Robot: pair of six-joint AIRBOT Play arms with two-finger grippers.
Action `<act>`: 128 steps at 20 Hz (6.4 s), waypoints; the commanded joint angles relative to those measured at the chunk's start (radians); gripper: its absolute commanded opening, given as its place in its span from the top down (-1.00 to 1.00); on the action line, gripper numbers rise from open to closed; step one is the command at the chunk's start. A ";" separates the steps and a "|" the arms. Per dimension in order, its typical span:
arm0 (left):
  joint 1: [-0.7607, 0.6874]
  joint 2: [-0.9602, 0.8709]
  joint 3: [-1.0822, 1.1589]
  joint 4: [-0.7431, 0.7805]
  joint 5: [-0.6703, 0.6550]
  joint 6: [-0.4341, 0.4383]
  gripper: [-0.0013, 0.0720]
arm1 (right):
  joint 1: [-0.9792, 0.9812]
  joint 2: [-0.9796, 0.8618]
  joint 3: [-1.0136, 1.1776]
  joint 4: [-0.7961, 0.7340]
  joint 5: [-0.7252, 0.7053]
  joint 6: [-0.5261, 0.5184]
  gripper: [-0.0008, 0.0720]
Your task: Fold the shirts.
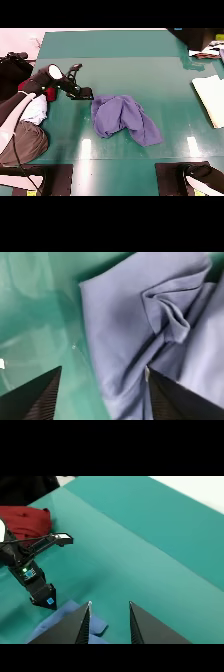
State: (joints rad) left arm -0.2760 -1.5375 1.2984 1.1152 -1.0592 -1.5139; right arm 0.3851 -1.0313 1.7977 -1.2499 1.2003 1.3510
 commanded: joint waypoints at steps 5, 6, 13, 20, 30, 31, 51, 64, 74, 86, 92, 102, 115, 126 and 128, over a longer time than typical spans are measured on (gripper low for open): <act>-0.061 -0.101 -0.022 -0.023 0.049 0.001 -0.66 | 0.000 0.003 -0.098 -0.003 0.073 0.021 0.20; -0.061 -0.101 -0.011 -0.023 0.044 0.004 -0.45 | -0.007 0.025 -0.146 -0.007 0.074 0.022 0.20; -0.060 -0.100 0.198 0.041 -0.039 0.035 0.91 | -0.350 0.153 -0.632 -0.003 0.256 0.107 -0.13; -0.060 -0.101 0.282 0.041 -0.050 0.041 0.91 | -0.488 0.067 -1.234 0.275 -0.029 -0.077 -0.48; -0.051 -0.073 0.299 0.055 -0.058 0.031 0.91 | -0.174 -0.172 -1.138 0.283 -0.279 -0.073 0.91; -0.040 -0.043 0.324 0.061 -0.052 0.026 0.91 | -0.200 -0.138 -1.075 0.271 -0.249 -0.074 0.91; 0.090 0.704 0.690 0.425 0.092 0.021 0.91 | -0.943 0.347 -0.080 0.282 0.149 0.005 0.91; 0.090 -0.249 0.636 0.097 0.086 0.030 0.91 | -0.507 0.010 -0.833 0.106 -0.018 0.249 0.91; 0.229 -0.248 0.770 0.104 -0.135 0.019 -0.88 | -0.595 -0.223 -0.538 0.097 -0.040 0.208 -0.34; 0.146 0.372 -0.396 0.042 0.068 -0.106 -0.88 | -0.678 0.096 -0.692 0.168 -0.032 0.121 -0.21; -0.046 0.399 -0.623 -0.060 0.228 -0.170 -0.88 | -0.678 0.105 -0.734 0.212 -0.048 0.113 -0.21; -0.098 0.397 -0.595 -0.112 0.415 -0.182 0.91 | -0.769 0.105 -0.744 0.200 0.052 0.068 -0.21; 0.140 0.415 -0.438 0.004 0.255 -0.100 0.91 | -0.928 0.016 -1.283 0.251 -0.054 -0.018 -0.64; 0.140 0.415 -0.438 0.003 0.257 -0.101 0.91 | -0.756 -0.070 -1.306 0.356 -0.170 -0.027 -0.47; 0.140 0.415 -0.438 0.003 0.246 -0.101 0.91 | -0.741 -0.070 -1.306 0.356 -0.167 -0.027 -0.27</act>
State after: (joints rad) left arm -0.1371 -1.1236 0.8589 1.1175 -0.8013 -1.6146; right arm -0.4026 -1.0973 0.4934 -0.8864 1.0607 1.3075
